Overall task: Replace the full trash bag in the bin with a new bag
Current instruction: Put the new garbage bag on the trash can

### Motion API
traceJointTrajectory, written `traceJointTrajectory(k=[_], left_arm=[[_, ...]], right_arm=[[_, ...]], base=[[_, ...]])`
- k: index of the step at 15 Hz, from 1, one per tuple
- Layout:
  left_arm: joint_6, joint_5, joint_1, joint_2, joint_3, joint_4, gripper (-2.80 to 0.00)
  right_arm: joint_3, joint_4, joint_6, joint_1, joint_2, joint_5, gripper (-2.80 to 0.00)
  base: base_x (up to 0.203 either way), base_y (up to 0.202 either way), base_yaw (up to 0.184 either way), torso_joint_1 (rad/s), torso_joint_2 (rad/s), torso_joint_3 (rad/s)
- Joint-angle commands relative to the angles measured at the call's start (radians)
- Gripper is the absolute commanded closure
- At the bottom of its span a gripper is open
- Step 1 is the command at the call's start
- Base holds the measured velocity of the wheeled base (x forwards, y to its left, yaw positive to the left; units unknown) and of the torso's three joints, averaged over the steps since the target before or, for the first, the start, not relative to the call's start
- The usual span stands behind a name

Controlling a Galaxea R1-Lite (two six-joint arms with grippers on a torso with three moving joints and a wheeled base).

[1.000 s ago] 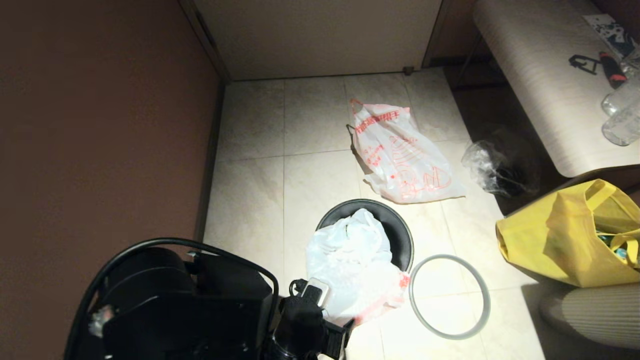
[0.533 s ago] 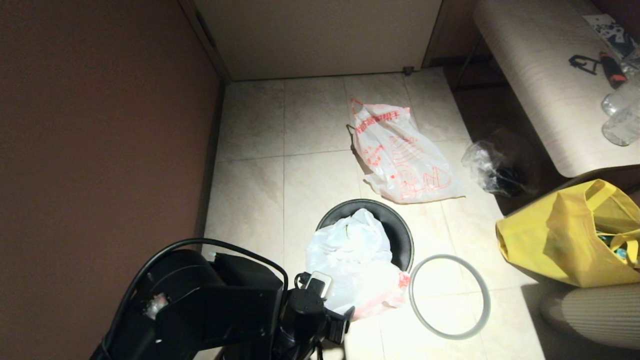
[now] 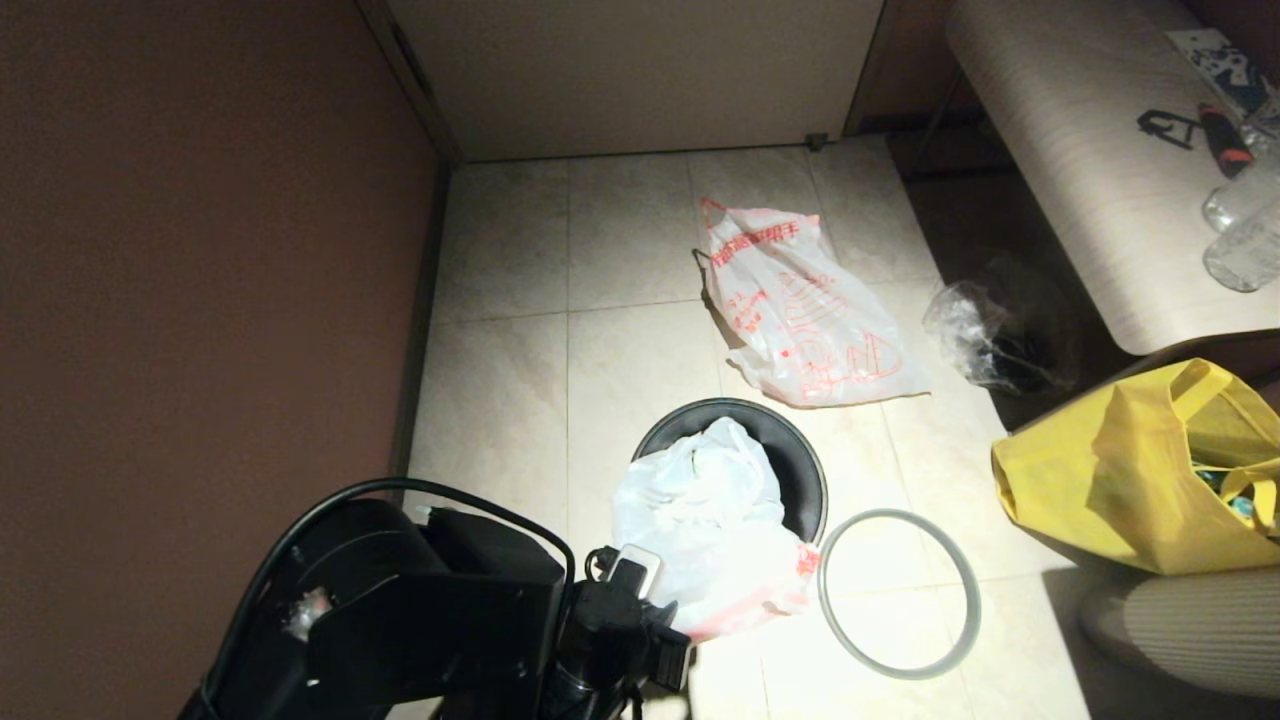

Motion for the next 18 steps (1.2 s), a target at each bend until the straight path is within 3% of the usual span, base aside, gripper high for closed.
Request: traceJointTrajectory(k=[1,6,9,13,18], left_arm=[[0.007,0.003,0.005,0.002,0.004,-0.024,0.00],[0.015,0.006,-0.011,-0.061,0.087,-0.057,0.00],[0.057,0.012,-0.014,-0.116,0.110,-0.061,0.00],[0.057,0.094,-0.008,-0.109,0.141,-0.061,0.00],[0.054,0.096,-0.008,-0.114,0.133,-0.061,0.00]], right_arm=[[0.000,0.000,0.000,0.000,0.000,0.000,0.00],[0.000,0.000,0.000,0.000,0.000,0.000,0.00],[0.000,0.000,0.001,0.000,0.000,0.000,0.00],[0.000,0.001,0.000,0.001,0.000,0.000,0.00],[0.000,0.000,0.000,0.000,0.000,0.000,0.00]], base=[[0.000,0.000,0.000,0.000,0.00,0.000],[0.000,0.000,0.000,0.000,0.00,0.000],[0.000,0.000,0.000,0.000,0.00,0.000],[0.000,0.000,0.000,0.000,0.00,0.000],[0.000,0.000,0.000,0.000,0.00,0.000]])
